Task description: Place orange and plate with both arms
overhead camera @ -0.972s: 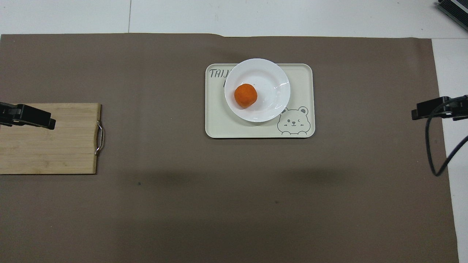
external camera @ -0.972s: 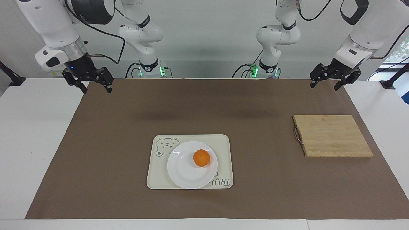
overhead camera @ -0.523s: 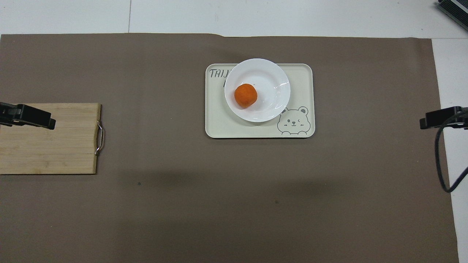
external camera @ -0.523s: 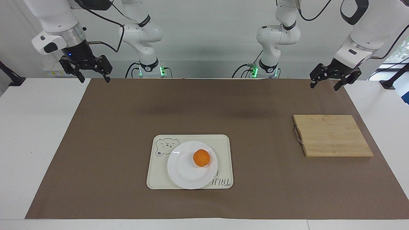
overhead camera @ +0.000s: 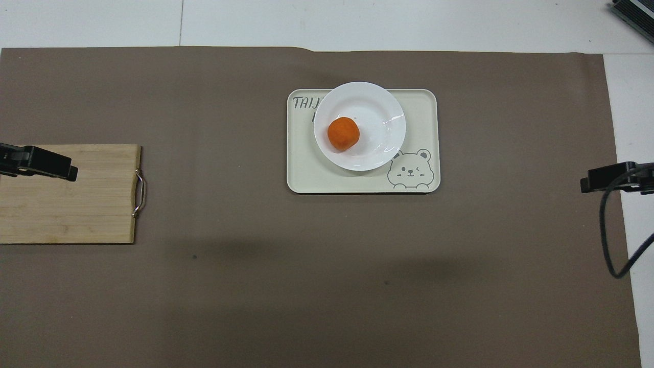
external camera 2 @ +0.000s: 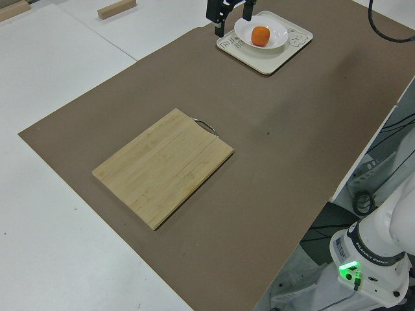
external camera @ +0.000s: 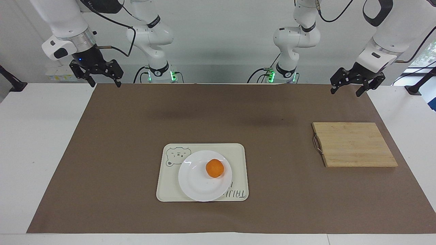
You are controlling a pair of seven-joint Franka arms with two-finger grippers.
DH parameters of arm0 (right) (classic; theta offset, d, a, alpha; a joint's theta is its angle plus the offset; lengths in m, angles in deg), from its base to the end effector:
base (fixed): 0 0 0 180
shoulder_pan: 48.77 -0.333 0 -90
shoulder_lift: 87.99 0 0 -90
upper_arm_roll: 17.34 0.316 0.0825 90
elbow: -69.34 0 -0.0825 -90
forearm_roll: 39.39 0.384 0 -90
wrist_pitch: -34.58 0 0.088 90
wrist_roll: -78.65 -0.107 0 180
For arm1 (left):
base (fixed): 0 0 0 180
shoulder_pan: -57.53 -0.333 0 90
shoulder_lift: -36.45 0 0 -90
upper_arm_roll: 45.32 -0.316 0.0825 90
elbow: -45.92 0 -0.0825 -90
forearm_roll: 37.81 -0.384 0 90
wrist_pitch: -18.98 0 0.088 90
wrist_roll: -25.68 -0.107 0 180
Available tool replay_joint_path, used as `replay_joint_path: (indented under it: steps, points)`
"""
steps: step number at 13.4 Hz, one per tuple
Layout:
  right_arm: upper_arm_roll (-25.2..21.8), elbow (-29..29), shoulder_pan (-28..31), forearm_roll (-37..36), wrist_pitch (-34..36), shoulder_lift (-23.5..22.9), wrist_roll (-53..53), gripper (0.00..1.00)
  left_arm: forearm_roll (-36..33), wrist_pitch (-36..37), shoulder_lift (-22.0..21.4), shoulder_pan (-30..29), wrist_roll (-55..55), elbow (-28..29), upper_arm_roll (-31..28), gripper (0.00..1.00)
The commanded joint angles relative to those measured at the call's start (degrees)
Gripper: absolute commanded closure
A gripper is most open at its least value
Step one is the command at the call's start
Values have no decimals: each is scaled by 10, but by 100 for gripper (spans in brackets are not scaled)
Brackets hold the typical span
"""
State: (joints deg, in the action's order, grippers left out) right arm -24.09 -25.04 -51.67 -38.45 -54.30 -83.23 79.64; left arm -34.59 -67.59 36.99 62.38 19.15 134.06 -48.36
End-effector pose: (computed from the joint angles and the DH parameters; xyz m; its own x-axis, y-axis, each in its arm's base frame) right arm 0.5250 -0.0362 0.6314 0.9987 -0.0490 -0.0130 -0.0494 -0.9984 -0.0264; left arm 0.5510 -0.0239 0.6295 0.9885 -0.1482 -0.0301 -0.1462 -0.9875 0.0595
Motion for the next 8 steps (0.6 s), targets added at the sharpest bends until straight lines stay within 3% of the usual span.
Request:
replay_joint_path:
  steps: [1, 8]
  points:
    - [3, -28, 1, -6, -8, 24, -21, 0, -8, 4, -2, -5, -8, -1, 3, 0]
    - [4, -28, -3, -4, -8, 23, -28, 0, -8, 4, -2, -5, -8, -1, 3, 0]
